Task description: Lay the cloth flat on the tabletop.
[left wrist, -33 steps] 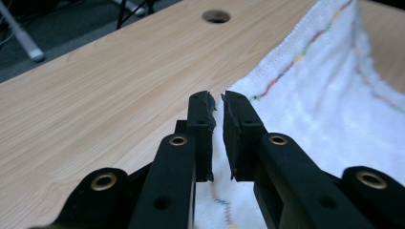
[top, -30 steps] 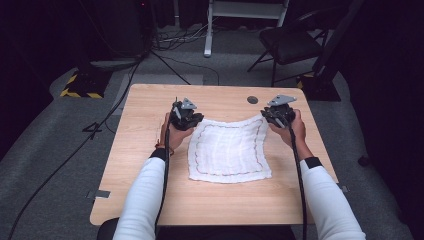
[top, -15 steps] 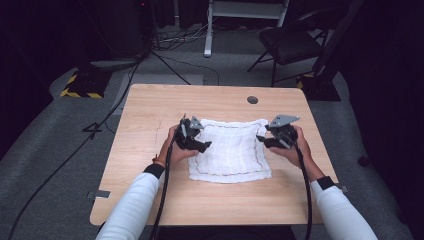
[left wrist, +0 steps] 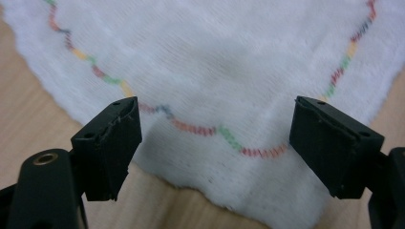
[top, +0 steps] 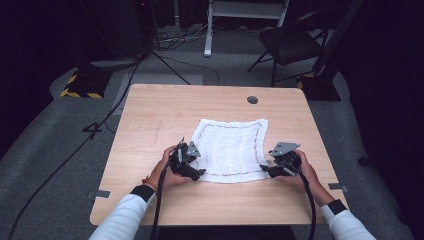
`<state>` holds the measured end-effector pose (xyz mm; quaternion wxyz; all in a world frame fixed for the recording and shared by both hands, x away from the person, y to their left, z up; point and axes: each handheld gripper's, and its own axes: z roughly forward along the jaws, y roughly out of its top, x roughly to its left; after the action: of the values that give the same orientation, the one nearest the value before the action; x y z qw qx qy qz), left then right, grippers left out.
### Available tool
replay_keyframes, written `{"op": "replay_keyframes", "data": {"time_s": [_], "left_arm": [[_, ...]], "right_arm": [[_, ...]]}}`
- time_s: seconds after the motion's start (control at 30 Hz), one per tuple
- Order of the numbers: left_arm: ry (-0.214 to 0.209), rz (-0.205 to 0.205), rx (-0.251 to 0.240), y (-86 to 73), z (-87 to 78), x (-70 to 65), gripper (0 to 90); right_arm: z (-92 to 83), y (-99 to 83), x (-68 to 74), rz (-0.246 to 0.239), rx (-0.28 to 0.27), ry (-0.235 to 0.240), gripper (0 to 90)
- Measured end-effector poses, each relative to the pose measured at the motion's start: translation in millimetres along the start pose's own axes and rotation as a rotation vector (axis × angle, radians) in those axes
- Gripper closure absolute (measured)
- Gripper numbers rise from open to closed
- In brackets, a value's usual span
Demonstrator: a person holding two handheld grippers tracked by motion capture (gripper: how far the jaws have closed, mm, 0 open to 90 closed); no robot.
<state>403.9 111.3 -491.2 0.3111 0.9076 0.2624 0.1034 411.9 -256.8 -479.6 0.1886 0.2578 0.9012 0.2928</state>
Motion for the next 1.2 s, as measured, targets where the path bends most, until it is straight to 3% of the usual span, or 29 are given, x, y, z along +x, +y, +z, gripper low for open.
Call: {"op": "replay_keyframes", "data": {"time_s": [0.1, 0.17, 0.33, 0.47, 0.73, 0.8, 0.93, 1.03, 1.2], "left_arm": [[0.013, -0.01, -0.012, -4.0, -2.0, -3.0, 18.5], [0.003, -0.028, -0.013, -7.2, -3.3, -3.7, 18.5], [0.005, -0.016, -0.017, -10.4, -5.8, -8.6, 18.4], [-0.03, -0.02, -0.01, -12.4, -7.3, -15.4, 18.4], [-0.069, 0.022, -0.005, -16.6, -11.5, -28.4, 18.3], [-0.085, 0.008, -0.006, -18.8, -12.5, -28.5, 18.3], [-0.063, 0.019, -0.01, -21.9, -17.1, -27.1, 18.8], [-0.054, -0.012, -0.031, -25.6, -22.9, -22.2, 19.2], [-0.02, -0.026, -0.049, -25.1, -30.1, -14.6, 19.3]], "right_arm": [[-4.0, -9.9, 1.6, 0.03, 0.026, -0.024, 32.6], [-6.6, -12.0, 3.9, 0.025, 0.032, -0.04, 32.9], [-11.3, -19.1, 8.4, 0.043, 0.014, -0.051, 34.9], [-18.9, -27.3, 14.7, 0.098, 0.017, -0.055, 35.9], [-35.0, -41.8, 20.3, 0.116, 0.047, -0.044, 35.8], [-38.8, -45.2, 21.4, 0.115, 0.054, -0.05, 35.8], [-45.4, -53.3, 20.4, 0.133, 0.058, -0.049, 35.1], [-49.6, -59.4, 18.0, 0.156, 0.06, -0.046, 34.9], [-54.0, -62.9, 19.3, 0.137, 0.051, -0.042, 32.7]]}}
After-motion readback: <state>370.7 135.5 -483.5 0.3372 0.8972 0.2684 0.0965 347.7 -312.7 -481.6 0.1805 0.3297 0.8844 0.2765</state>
